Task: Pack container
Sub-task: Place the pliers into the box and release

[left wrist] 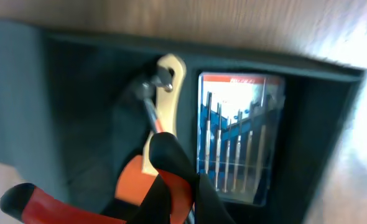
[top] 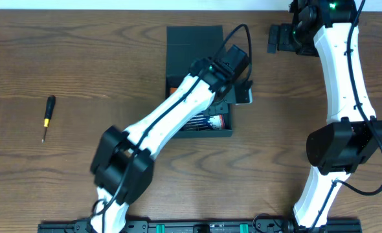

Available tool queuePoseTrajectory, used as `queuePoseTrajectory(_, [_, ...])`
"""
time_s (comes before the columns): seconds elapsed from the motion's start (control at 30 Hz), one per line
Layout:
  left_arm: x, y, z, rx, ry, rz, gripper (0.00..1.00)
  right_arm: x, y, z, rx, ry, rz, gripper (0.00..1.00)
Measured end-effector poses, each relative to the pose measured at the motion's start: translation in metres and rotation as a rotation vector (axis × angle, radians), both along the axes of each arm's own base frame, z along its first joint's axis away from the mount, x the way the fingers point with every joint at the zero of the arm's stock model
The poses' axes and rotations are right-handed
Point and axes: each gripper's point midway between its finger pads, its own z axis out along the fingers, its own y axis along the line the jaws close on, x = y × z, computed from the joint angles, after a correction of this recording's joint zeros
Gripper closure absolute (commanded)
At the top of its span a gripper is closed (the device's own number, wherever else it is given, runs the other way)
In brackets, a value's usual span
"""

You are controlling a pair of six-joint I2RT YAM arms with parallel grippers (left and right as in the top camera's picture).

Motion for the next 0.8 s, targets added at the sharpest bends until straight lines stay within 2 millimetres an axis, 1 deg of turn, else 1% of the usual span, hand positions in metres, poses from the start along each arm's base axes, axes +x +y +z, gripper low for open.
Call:
queuePoseTrajectory(0.13, [0.010, 0.015, -0.028, 0.059, 0.038, 0.016, 0.94, 0.000, 0.000, 0.000, 0.000, 0.000, 0.000, 0.01])
queuePoseTrajectory(0.2, [0.016, 0.024, -0.036, 0.075, 0.048, 0.022, 0.94, 0.000, 0.000, 0.000, 0.000, 0.000, 0.000, 0.01])
queuePoseTrajectory(0.23, [0.019, 0.029, -0.038, 0.081, 0.051, 0.028, 0.91, 0.000, 0.000, 0.000, 0.000, 0.000, 0.000, 0.01])
queuePoseTrajectory(0.27, [0.021, 0.032, -0.038, 0.084, 0.051, 0.030, 0.78, 0.000, 0.000, 0.000, 0.000, 0.000, 0.000, 0.01])
queuePoseTrajectory(0.3, [0.025, 0.037, -0.038, 0.086, 0.050, 0.032, 0.69, 0.000, 0.000, 0.000, 0.000, 0.000, 0.000, 0.01])
queuePoseTrajectory(0.33, [0.029, 0.042, -0.038, 0.089, 0.046, 0.047, 0.27, 0.000, 0.000, 0.000, 0.000, 0.000, 0.000, 0.01])
queuePoseTrajectory(0.37, [0.031, 0.045, -0.038, 0.091, 0.045, 0.048, 0.02, 0.000, 0.000, 0.000, 0.000, 0.000, 0.000, 0.01])
queuePoseTrajectory(0.43, [0.035, 0.051, -0.038, 0.093, 0.045, 0.070, 0.02, 0.000, 0.000, 0.000, 0.000, 0.000, 0.000, 0.01])
queuePoseTrajectory(0.53, [0.037, 0.054, -0.036, 0.083, 0.041, 0.119, 0.02, 0.000, 0.000, 0.000, -0.001, -0.001, 0.000, 0.01])
queuePoseTrajectory(0.6, [0.035, 0.055, -0.029, 0.069, 0.037, 0.163, 0.02, 0.001, 0.000, 0.000, -0.001, -0.005, -0.001, 0.01])
queuePoseTrajectory(0.63, [0.033, 0.056, -0.022, 0.063, 0.033, 0.183, 0.02, 0.002, 0.000, 0.001, -0.001, -0.007, -0.001, 0.01])
queuePoseTrajectory(0.7, [0.030, 0.064, 0.000, 0.058, 0.004, 0.223, 0.02, 0.002, 0.000, 0.001, -0.002, -0.010, -0.001, 0.01])
queuePoseTrajectory(0.77, [0.027, 0.078, 0.034, 0.044, -0.051, 0.280, 0.02, 0.003, 0.000, 0.001, -0.001, -0.012, -0.001, 0.01])
queuePoseTrajectory(0.8, [0.025, 0.088, 0.055, 0.032, -0.085, 0.318, 0.02, 0.003, 0.000, 0.001, -0.001, -0.012, -0.001, 0.01])
